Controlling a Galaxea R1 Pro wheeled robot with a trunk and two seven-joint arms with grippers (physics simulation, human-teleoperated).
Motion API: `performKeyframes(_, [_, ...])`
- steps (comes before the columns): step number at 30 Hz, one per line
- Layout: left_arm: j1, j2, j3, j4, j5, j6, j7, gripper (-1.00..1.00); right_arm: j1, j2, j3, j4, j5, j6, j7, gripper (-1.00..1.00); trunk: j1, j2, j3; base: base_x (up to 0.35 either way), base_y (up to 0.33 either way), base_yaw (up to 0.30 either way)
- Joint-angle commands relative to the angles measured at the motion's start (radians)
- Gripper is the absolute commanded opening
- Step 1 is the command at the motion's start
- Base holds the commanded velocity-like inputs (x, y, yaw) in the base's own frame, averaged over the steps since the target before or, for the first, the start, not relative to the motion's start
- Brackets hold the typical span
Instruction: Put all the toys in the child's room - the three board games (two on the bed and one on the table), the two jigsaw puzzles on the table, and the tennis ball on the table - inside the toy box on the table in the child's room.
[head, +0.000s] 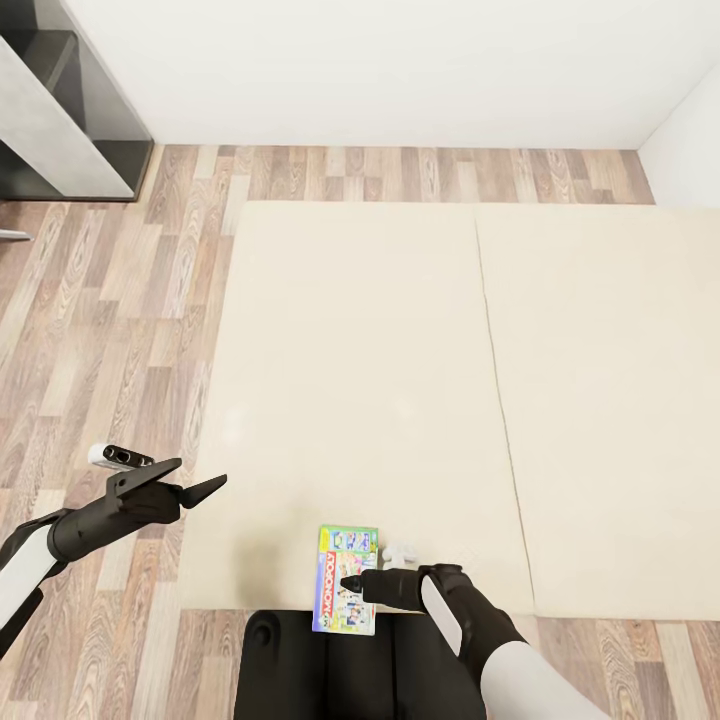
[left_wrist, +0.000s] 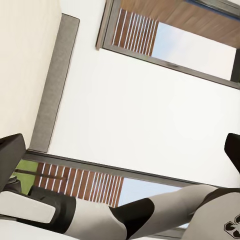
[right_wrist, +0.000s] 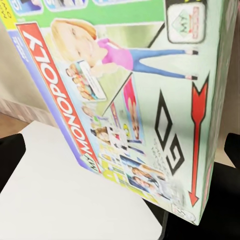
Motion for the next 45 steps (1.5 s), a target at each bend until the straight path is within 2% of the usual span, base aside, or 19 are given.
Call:
performKeyframes(1, [-0.001,0.001,-0.002,0.000,0.004,0.005,-0.002,1.00,0.000,0.000,0.001,-0.001,-0.005,0.006,-0.001,1.00,0.001,-0.002,-0.002,0.000,0.000,0.000])
performKeyframes(17, [-0.001,0.001,-0.002,0.000,0.004,0.005,-0.002,1.00,0.000,0.000,0.001,-0.001,-0.004,0.006,-0.001,1.00,0.001,-0.002,-0.008,0.000,0.001,0.000])
performKeyframes(45, [-0.001,0.000,-0.002,0.000,0.004,0.005,-0.002,1.00,0.000,0.000,0.002,-0.001,-0.004,0.005,-0.001,1.00,0.001,-0.002,-0.008,0.000,0.075,0.000])
